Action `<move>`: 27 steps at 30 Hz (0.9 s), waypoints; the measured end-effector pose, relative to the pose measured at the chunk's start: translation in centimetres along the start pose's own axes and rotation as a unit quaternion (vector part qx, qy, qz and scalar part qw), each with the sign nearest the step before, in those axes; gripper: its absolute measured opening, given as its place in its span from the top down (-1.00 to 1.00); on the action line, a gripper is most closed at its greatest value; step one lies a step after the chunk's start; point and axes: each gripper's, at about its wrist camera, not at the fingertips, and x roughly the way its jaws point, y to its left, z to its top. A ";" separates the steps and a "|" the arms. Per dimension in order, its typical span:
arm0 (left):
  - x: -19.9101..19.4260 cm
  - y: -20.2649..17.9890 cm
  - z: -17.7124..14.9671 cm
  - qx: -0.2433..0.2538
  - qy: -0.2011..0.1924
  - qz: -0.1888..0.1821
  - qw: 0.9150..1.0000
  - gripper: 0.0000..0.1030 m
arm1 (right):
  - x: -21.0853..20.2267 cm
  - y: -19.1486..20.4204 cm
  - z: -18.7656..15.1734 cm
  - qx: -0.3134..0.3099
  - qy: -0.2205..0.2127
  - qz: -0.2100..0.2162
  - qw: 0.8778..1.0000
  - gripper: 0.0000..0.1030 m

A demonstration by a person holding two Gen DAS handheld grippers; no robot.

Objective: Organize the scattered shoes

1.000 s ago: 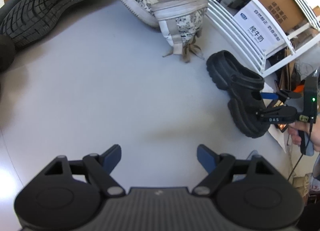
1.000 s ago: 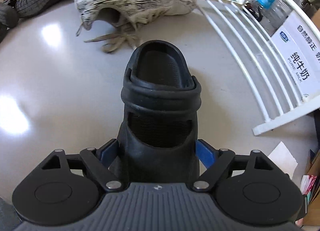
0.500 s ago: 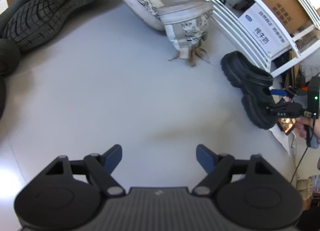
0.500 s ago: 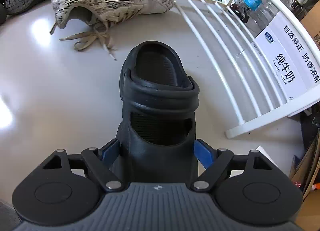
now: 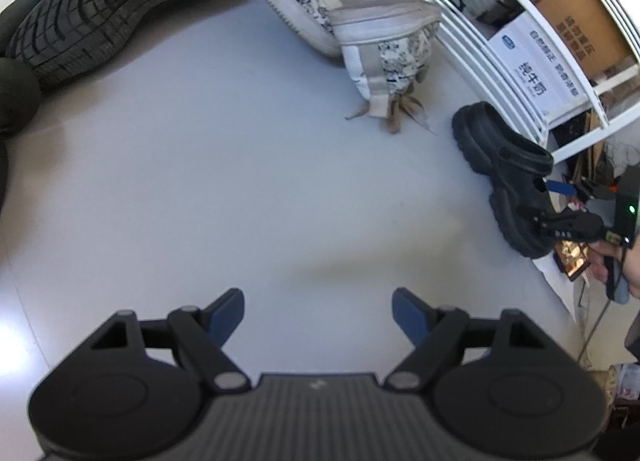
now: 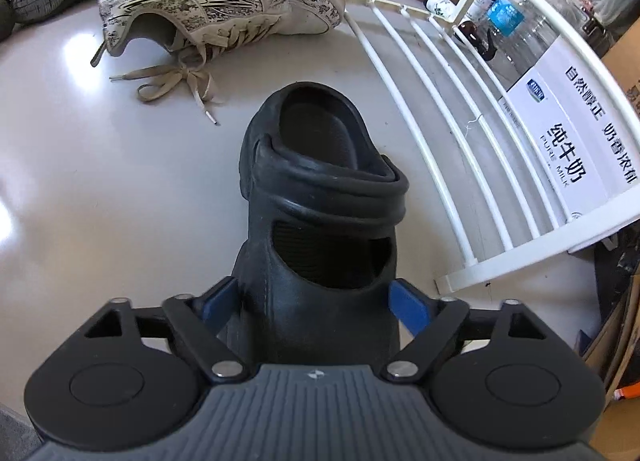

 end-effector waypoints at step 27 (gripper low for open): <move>-3.0 0.5 0.6 -0.015 -0.036 -0.017 0.999 -0.62 | -2.5 3.5 -1.3 -0.020 0.023 0.009 0.999 -0.62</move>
